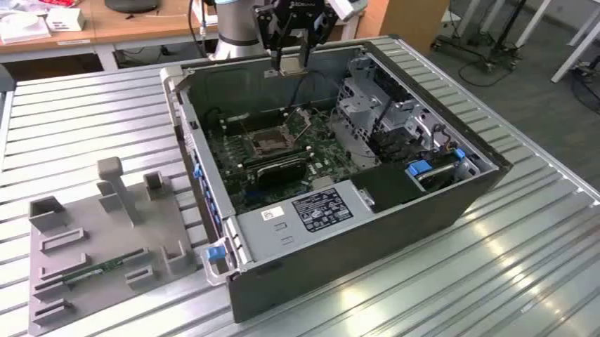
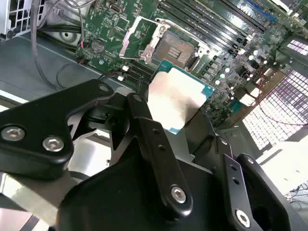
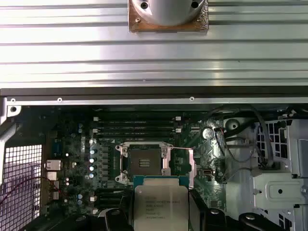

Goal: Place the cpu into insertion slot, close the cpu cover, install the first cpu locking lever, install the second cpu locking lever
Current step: 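Place the cpu into insertion slot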

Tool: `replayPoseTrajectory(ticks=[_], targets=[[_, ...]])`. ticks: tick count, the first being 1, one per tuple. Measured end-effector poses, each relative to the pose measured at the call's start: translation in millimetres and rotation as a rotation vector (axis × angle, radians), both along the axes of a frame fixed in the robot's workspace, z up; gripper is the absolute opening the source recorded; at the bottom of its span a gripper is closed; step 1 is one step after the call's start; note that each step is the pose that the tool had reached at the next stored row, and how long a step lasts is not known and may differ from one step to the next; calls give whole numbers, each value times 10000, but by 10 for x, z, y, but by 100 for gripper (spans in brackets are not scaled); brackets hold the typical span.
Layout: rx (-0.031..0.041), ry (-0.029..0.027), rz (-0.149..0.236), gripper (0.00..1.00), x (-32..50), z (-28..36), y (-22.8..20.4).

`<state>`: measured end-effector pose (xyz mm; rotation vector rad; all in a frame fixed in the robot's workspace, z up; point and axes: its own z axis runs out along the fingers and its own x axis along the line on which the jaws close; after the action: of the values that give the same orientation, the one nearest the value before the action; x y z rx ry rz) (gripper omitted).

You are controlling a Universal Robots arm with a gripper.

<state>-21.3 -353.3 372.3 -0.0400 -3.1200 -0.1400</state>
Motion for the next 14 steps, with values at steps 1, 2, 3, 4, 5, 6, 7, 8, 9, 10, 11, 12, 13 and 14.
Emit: replayPoseTrajectory(ticks=[1, 2, 3, 4, 5, 6, 7, 8, 9, 10, 11, 12, 13, 14], targets=[[0, 0, 0, 54, 0, 0, 0], [0, 0, 0, 54, -1, 0, 0], [1, 0, 0, 54, -1, 0, 0], [0, 0, 0, 54, -2, 0, 0], [0, 0, 0, 54, -2, 0, 0], [0, 0, 0, 54, -2, 0, 0], [0, 0, 0, 54, -2, 0, 0], [0, 0, 0, 54, -2, 0, 0], [0, 0, 0, 54, -2, 0, 0], [0, 0, 0, 54, -2, 0, 0], [0, 0, -1, 54, -3, 0, 0], [0, 1, -2, 54, -9, 0, 0], [-1, 0, -2, 54, -17, -1, 0], [-1, 0, 0, 54, -26, -2, 0]])
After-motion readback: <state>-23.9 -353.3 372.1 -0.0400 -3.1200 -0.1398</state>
